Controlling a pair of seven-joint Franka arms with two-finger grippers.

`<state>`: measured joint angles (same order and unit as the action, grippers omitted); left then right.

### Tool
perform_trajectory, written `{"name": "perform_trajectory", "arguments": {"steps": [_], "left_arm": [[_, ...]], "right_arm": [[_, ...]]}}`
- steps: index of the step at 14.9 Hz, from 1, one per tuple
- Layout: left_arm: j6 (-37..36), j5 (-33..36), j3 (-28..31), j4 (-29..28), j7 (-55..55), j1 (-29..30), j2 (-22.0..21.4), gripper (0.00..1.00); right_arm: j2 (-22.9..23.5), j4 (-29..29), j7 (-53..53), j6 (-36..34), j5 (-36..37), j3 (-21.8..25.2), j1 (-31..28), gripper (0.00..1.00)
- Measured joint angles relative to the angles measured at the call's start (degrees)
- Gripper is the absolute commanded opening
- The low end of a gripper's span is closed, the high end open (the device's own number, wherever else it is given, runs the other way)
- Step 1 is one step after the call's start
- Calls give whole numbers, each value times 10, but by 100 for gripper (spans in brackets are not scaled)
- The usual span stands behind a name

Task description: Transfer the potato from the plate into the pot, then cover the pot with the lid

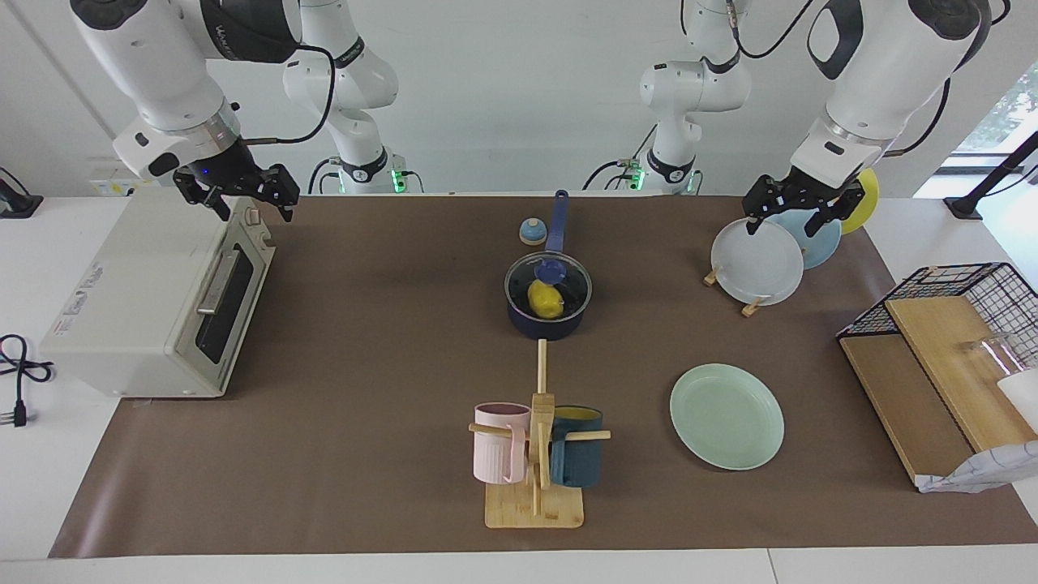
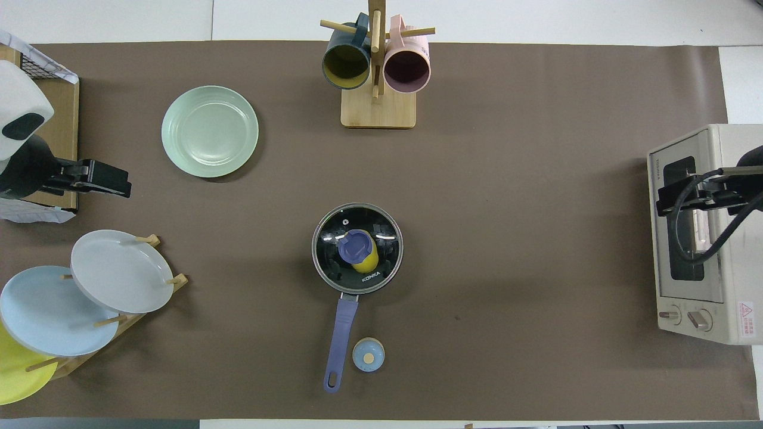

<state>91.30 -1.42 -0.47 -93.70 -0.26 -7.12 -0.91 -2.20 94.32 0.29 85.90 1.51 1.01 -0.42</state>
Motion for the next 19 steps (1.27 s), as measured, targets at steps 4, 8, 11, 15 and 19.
{"name": "perform_trajectory", "arguments": {"steps": [4,8,11,15,19], "left_arm": [[0,0,0,0,0,0,0,100],[0,0,0,0,0,0,0,100],[0,0,0,0,0,0,0,100],[0,0,0,0,0,0,0,100],[0,0,0,0,0,0,0,100]], "right_arm": [[0,-2,0,1,-3,16,0,100],[0,-2,0,3,-3,12,1,100],[0,-2,0,3,-3,12,2,100],[0,-2,0,3,-4,11,2,100],[0,-2,0,3,-4,7,2,100]]}}
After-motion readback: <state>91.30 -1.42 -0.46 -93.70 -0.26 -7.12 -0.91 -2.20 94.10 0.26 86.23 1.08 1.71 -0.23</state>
